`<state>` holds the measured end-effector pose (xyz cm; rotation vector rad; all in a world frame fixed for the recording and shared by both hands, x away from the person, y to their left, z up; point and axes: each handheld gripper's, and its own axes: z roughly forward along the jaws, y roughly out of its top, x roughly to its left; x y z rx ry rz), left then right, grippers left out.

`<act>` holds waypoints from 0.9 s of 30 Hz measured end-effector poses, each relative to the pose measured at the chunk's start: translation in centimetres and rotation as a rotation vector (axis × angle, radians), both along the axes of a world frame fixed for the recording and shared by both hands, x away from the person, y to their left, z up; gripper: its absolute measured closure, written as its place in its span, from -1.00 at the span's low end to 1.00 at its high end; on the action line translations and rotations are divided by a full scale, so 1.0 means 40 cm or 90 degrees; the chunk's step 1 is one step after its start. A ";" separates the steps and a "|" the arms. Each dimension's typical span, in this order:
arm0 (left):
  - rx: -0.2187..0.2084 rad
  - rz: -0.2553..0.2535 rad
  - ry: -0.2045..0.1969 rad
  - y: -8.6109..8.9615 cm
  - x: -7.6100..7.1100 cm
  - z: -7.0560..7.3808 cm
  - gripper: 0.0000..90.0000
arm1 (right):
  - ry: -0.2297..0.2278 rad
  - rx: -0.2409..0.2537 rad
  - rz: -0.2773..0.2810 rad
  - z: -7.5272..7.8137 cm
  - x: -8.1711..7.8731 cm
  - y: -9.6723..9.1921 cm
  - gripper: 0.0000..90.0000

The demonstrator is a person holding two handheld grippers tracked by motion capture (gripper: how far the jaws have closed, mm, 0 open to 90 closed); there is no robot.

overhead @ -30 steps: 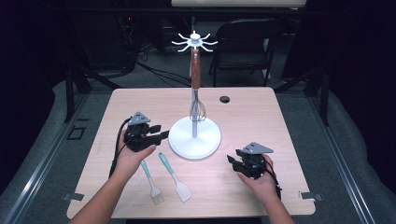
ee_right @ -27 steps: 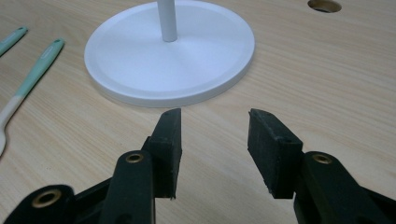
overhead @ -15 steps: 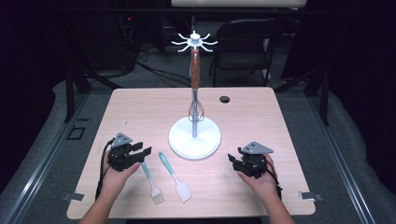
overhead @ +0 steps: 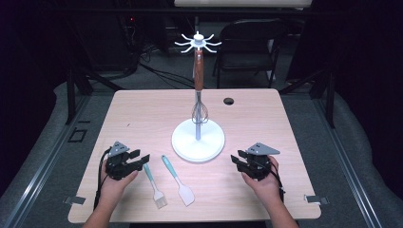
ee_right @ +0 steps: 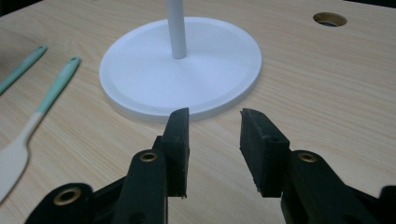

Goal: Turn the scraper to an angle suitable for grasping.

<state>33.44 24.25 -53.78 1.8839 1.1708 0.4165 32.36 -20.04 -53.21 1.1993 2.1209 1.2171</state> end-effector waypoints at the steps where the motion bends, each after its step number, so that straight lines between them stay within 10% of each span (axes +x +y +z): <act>1: -0.008 0.003 0.000 0.003 0.001 -0.001 0.11 | 0.001 0.002 0.003 0.003 0.001 0.001 0.42; 14: -0.067 0.037 0.021 0.048 0.002 -0.009 0.23 | 0.002 0.005 0.038 0.050 0.025 0.030 0.95; 27: -0.066 0.036 0.025 0.051 0.003 -0.014 0.25 | -0.115 0.052 0.070 0.218 0.098 0.118 1.00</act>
